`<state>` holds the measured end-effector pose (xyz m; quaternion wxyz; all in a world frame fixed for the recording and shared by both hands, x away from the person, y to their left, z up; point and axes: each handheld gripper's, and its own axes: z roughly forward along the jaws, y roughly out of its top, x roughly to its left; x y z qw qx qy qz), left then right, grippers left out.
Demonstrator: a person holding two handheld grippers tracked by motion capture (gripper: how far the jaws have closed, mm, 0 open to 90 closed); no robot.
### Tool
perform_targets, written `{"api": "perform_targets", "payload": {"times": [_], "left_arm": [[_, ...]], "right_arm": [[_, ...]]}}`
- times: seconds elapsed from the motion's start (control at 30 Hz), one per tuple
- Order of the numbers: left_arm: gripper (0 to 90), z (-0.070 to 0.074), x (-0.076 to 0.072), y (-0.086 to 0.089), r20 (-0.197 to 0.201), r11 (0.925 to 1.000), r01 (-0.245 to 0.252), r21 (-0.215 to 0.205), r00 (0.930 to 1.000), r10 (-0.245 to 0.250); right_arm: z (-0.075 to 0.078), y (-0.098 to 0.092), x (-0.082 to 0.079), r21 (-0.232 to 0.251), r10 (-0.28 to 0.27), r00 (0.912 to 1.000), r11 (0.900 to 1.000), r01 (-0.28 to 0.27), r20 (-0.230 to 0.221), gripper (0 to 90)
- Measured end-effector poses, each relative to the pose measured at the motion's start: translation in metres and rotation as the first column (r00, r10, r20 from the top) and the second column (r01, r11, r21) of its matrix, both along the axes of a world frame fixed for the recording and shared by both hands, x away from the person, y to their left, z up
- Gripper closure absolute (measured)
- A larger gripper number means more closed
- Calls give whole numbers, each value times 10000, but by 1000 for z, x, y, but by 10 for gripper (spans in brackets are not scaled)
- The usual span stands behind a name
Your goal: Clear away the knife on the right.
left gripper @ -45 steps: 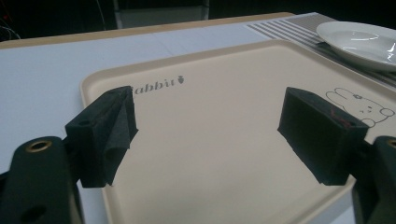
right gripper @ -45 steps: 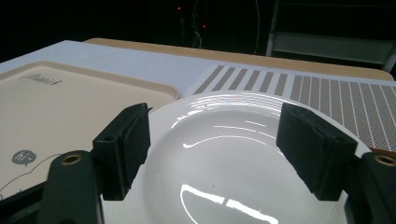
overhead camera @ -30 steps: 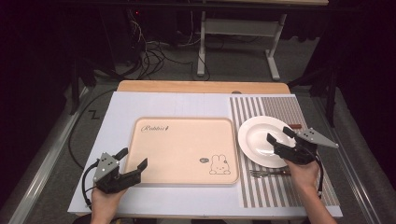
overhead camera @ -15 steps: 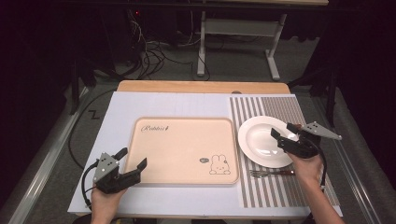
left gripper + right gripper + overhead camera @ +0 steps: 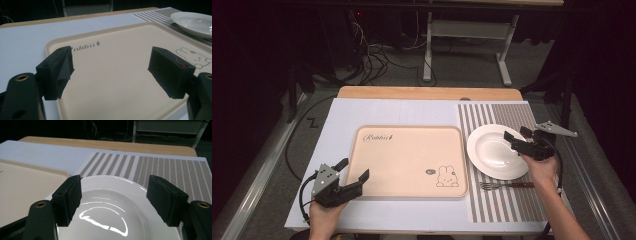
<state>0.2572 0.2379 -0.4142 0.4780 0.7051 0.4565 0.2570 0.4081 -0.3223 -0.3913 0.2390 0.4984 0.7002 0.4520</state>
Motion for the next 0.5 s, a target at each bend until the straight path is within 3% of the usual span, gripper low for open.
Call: {"api": "perform_targets", "payload": {"times": [0.07, 0.1, 0.3, 0.5], "left_arm": [[209, 0, 0, 0, -3, 10000, -5, 5, 10000, 5], [210, 0, 0, 0, -18, 10000, 0, 8, 10000, 0], [211, 0, 0, 0, -1, 10000, 28, 38, 10000, -28], [211, 0, 1, -1, -48, 10000, 76, 50, 10000, -76]], "right_arm": [[1, -2, 3, -71, 0, 9999, 10000, -1, -121, 319], [2, -6, 8, -183, 76, 9992, 9998, -83, -390, 329], [3, -15, 21, -192, 120, 9973, 9997, -134, -721, 343], [7, -19, 37, -765, 155, 9932, 9968, -244, -1153, 368]]}}
